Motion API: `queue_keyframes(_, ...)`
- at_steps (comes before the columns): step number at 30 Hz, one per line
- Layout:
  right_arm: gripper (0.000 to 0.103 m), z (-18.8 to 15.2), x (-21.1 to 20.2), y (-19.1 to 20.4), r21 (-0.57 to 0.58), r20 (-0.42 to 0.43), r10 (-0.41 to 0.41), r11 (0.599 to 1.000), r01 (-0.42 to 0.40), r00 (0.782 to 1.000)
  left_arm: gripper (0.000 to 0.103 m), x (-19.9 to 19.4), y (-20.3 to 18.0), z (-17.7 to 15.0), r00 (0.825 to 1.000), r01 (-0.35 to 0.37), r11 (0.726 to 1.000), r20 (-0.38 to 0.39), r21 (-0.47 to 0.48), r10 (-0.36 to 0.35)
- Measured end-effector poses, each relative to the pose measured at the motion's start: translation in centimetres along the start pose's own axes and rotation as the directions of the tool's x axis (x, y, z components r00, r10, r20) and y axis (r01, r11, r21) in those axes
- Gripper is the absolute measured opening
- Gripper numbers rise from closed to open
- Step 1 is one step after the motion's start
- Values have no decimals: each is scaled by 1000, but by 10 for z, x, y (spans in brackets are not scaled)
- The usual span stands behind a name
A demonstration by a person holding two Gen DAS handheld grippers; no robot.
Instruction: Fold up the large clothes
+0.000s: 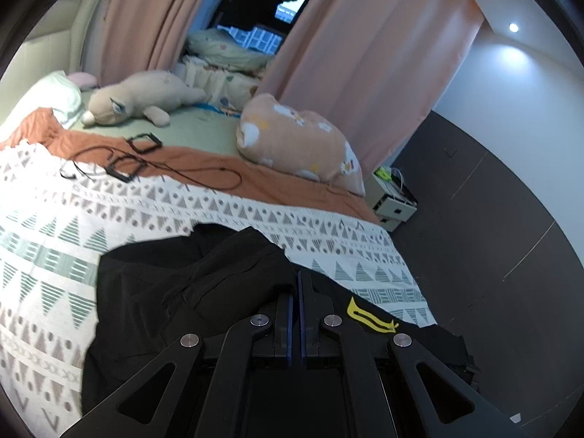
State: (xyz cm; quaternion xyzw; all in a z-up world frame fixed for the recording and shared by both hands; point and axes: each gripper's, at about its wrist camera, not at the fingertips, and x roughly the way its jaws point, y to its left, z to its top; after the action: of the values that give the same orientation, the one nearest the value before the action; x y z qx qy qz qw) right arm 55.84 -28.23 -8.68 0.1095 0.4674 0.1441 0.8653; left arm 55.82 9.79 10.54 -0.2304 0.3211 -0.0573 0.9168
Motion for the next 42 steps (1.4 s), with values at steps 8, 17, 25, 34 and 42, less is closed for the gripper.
queue_keyframes(8,37,-9,-13,-23,-19,-23,-86,996,86,996,2,71,-15,-45,979,36,999,-200,-28,-41)
queue_keyframes(17,37,-16,0,8,-85,-43,-105,991,101,994,52,82,36,-120,914,102,992,-387,-77,-124)
queue_keyframes(25,37,-30,40,67,-156,-90,-79,986,64,993,76,15,115,-126,965,-37,989,-261,-142,-1)
queue_keyframes(34,58,-42,112,145,-218,-166,-66,976,28,984,76,-41,188,-139,959,-199,971,-231,-133,165)
queue_keyframes(42,60,-52,174,199,-282,-227,-111,958,44,967,76,-68,239,-155,942,-273,949,-242,-155,231)
